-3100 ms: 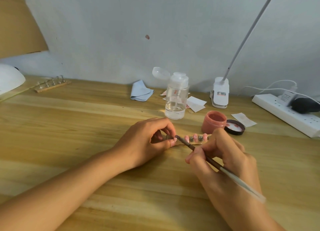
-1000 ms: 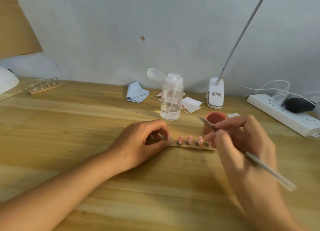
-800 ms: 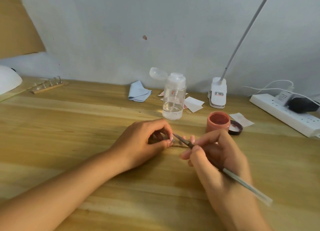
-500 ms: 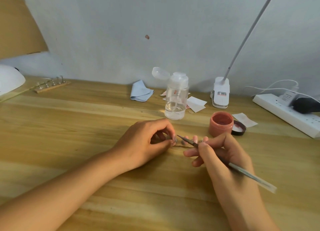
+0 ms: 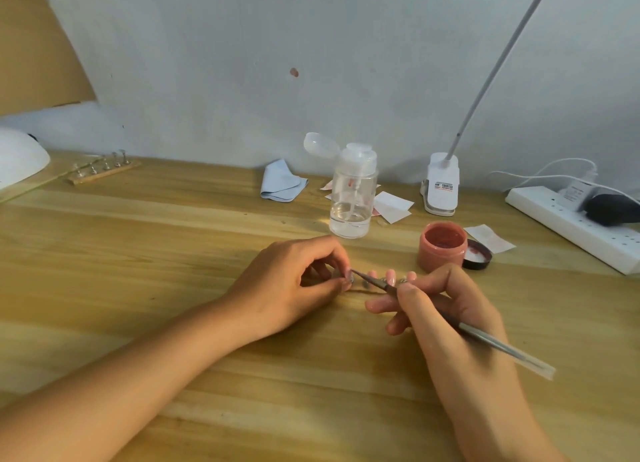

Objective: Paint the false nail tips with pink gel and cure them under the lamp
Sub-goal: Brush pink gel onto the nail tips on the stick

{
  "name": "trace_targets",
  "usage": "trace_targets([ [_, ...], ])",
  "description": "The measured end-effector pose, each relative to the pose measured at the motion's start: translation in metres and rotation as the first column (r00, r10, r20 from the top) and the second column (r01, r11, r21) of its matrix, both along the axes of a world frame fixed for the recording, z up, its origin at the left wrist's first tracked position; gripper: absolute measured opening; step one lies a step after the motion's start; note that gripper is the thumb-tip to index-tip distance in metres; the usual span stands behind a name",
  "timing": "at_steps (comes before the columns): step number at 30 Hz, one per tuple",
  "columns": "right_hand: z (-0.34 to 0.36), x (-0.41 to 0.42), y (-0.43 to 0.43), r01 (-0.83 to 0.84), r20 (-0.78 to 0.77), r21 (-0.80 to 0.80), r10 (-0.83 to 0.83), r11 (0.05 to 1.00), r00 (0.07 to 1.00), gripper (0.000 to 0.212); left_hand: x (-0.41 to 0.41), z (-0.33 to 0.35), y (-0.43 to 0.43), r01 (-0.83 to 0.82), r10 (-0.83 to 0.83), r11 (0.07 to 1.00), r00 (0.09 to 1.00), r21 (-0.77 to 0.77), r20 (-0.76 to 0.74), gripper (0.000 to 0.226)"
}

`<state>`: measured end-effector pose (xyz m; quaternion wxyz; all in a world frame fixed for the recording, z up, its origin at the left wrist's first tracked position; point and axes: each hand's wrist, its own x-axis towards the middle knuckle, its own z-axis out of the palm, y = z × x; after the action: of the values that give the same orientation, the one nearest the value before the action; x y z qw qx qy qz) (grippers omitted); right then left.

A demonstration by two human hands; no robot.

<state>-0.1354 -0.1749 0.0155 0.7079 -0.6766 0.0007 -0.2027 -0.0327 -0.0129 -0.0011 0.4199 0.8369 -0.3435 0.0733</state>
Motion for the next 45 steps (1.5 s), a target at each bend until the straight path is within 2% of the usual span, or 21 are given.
trace_targets([
  [19,0.001,0.002,-0.005,-0.003,-0.019,-0.014,0.003,1.000,1.000,0.024,0.000,0.001,-0.001,-0.038,0.037,0.998,0.999,0.047,0.020,0.017],
  [26,-0.007,0.005,-0.003,-0.063,-0.013,-0.138,0.061,0.988,0.998,0.022,0.000,0.000,-0.001,-0.055,0.053,0.997,0.998,0.054,0.033,0.017],
  [31,-0.009,0.004,-0.006,0.013,-0.003,-0.173,-0.014,0.985,1.000,0.015,0.000,0.002,-0.002,-0.057,0.055,0.996,0.998,0.062,0.032,0.022],
  [36,-0.001,0.001,-0.001,-0.041,0.011,-0.122,0.042,0.992,0.999,0.016,-0.001,0.002,-0.001,-0.050,0.049,0.997,0.999,0.056,0.019,0.018],
  [40,-0.003,0.002,-0.001,-0.012,-0.004,-0.187,0.012,0.982,1.000,0.012,-0.001,0.002,-0.002,-0.053,0.052,0.997,0.998,0.058,0.032,0.024],
  [45,-0.002,0.001,0.000,-0.031,0.008,-0.164,0.033,0.986,0.999,0.012,0.000,0.001,-0.002,-0.043,0.041,0.997,0.999,0.058,0.026,0.018],
])
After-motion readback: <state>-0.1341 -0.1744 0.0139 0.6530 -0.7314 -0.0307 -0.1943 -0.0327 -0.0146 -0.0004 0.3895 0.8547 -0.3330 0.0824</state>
